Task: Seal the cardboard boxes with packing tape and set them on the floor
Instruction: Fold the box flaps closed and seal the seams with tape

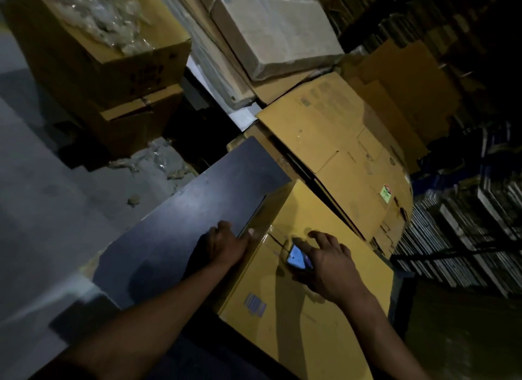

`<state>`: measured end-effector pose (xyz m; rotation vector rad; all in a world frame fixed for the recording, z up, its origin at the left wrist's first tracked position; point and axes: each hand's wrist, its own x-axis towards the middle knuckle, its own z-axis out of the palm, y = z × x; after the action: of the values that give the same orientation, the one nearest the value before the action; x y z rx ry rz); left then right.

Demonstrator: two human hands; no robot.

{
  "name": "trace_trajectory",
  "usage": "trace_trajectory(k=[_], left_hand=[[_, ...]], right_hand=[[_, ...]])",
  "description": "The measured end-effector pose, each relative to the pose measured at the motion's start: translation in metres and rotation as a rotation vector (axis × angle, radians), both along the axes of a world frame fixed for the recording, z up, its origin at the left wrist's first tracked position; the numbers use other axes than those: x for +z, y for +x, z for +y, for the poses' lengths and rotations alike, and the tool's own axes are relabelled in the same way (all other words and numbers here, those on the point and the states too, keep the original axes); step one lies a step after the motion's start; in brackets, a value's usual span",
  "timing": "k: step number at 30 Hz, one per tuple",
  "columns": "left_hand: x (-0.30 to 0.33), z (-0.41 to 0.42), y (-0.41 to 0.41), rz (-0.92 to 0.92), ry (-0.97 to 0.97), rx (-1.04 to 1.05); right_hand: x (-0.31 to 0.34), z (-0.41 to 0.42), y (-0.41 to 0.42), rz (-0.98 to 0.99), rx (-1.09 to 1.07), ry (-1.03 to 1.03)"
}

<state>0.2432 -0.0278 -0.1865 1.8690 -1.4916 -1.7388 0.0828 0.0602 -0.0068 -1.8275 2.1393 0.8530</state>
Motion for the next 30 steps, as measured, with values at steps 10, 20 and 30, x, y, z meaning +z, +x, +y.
trace_trajectory(k=[10,20,30], left_hand=[[0.012,0.029,0.015,0.481,-0.168,-0.454],[0.032,0.032,0.026,0.324,-0.505,-0.683],[0.039,0.032,0.001,-0.013,-1.061,-0.941]], right_hand=[[-0.008,-0.005,0.005,-0.11,0.031,-0.072],[-0.015,0.011,-0.011,-0.155,0.013,-0.125],[-0.008,0.026,-0.043,-0.119,0.062,-0.025]])
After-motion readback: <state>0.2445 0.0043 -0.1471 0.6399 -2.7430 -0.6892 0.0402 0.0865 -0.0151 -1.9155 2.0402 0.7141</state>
